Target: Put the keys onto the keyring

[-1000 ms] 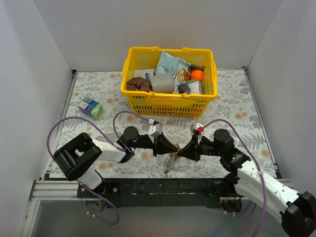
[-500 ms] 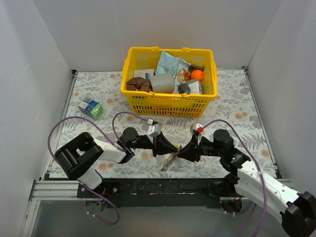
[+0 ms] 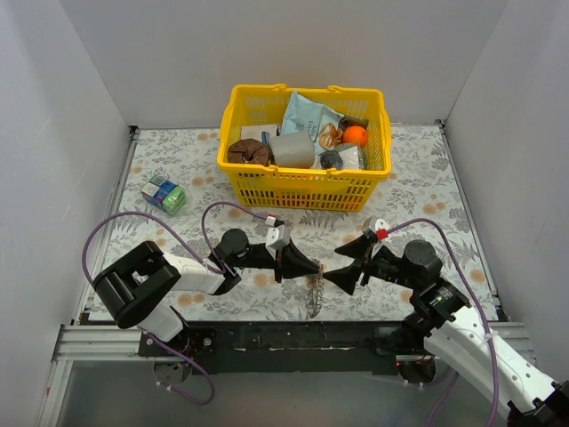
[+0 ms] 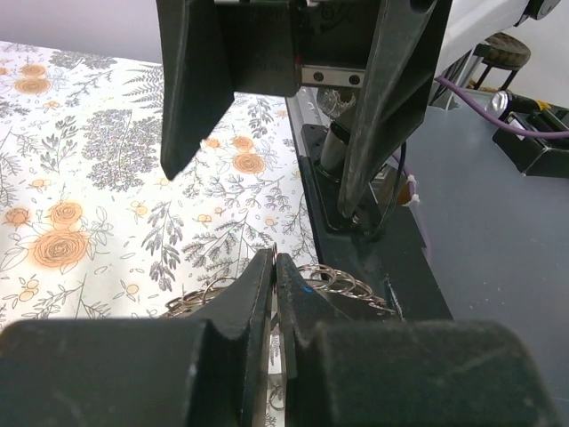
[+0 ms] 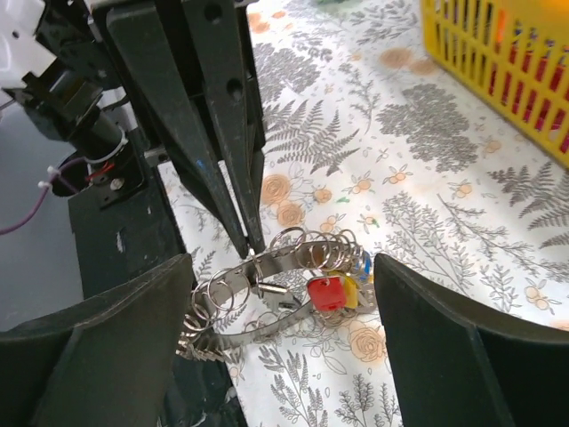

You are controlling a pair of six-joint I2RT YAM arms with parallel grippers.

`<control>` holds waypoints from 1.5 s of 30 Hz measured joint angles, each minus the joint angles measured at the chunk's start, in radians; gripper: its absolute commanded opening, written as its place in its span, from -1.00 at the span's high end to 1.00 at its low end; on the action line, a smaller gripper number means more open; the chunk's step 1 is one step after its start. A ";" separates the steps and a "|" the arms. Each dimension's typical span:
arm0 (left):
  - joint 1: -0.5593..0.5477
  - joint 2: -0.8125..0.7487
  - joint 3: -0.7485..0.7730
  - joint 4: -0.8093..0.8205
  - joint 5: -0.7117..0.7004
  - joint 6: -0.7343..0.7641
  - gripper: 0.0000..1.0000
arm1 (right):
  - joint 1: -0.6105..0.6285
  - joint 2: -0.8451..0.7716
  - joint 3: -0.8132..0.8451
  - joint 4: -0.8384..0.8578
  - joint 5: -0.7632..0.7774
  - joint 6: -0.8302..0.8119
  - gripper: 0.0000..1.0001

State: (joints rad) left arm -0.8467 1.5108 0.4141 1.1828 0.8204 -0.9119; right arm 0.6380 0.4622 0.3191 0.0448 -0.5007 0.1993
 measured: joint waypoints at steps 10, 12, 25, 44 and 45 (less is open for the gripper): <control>0.000 -0.040 0.015 -0.117 -0.051 0.069 1.00 | 0.000 -0.013 0.012 -0.045 0.100 0.000 -0.93; 0.000 -0.046 0.030 -0.159 -0.069 0.091 1.00 | 0.000 -0.009 0.012 -0.048 0.115 -0.001 -0.94; -0.001 0.243 0.250 -0.233 -0.103 0.103 0.54 | -0.001 -0.015 0.034 -0.100 0.208 -0.015 -0.97; 0.175 0.223 0.272 -0.342 -0.209 -0.195 -0.96 | -0.001 0.049 0.050 -0.115 0.280 -0.019 -0.97; 0.210 0.215 0.266 -0.346 -0.208 -0.234 -0.96 | -0.001 0.062 0.053 -0.114 0.292 -0.018 -0.97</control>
State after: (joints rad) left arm -0.6365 1.7256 0.6804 0.8371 0.6121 -1.1461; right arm 0.6373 0.5240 0.3717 -0.0696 -0.2089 0.1810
